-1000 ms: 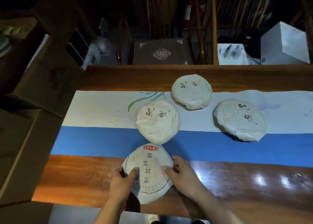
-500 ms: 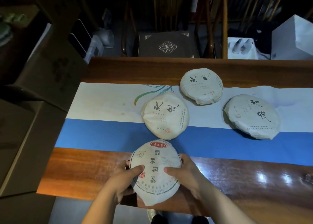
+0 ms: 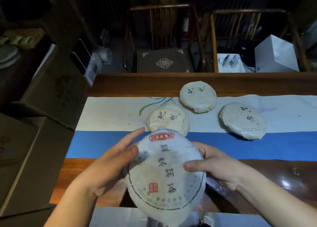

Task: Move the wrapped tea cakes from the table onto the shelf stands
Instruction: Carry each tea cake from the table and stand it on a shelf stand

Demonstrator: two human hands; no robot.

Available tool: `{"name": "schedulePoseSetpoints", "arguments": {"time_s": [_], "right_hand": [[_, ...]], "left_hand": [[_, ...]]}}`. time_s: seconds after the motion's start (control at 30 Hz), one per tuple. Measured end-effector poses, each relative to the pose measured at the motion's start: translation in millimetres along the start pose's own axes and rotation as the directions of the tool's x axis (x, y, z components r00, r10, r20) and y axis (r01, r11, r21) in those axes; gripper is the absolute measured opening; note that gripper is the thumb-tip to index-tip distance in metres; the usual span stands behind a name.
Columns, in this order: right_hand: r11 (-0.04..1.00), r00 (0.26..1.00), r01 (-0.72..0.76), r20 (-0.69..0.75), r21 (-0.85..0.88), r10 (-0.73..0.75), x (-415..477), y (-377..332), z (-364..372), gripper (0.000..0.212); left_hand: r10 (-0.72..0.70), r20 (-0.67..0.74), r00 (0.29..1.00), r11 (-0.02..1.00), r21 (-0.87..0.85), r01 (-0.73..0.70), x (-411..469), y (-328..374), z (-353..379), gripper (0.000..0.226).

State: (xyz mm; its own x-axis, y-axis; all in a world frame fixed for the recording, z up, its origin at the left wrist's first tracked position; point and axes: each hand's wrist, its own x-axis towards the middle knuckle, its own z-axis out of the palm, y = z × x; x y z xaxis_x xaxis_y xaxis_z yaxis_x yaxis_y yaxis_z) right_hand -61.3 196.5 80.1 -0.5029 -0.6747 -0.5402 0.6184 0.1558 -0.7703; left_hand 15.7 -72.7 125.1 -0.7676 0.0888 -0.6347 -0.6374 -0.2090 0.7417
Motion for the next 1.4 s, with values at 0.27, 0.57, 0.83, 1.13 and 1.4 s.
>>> {"name": "schedulePoseSetpoints", "arguments": {"time_s": [0.27, 0.57, 0.83, 1.13, 1.4], "right_hand": [[0.974, 0.986, 0.1, 0.153, -0.205, -0.069, -24, -108, 30, 0.052], [0.896, 0.973, 0.23, -0.074, 0.381, -0.219, -35, -44, 108, 0.062], [0.873, 0.993, 0.116, -0.035, 0.474, -0.113, -1, -38, 178, 0.027], [0.993, 0.841, 0.007, 0.538, -0.116, 0.057, 68, -66, 320, 0.025], [0.795, 0.504, 0.136, 0.732, -0.591, 0.458, 154, -57, 516, 0.071]], "left_hand": [[0.206, -0.007, 0.979, 0.961, -0.188, -0.203, -47, 1, 24, 0.06], [0.408, -0.486, 0.773, 0.732, -0.331, -0.595, -79, -11, 50, 0.058], [0.286, -0.756, 0.588, 0.803, -0.146, -0.578, -145, -29, 18, 0.052], [0.018, -0.809, 0.587, 0.41, -0.53, -0.743, -237, -80, -48, 0.054], [-0.066, -0.908, 0.413, 0.376, -0.406, -0.833, -353, -154, -183, 0.048]]}}
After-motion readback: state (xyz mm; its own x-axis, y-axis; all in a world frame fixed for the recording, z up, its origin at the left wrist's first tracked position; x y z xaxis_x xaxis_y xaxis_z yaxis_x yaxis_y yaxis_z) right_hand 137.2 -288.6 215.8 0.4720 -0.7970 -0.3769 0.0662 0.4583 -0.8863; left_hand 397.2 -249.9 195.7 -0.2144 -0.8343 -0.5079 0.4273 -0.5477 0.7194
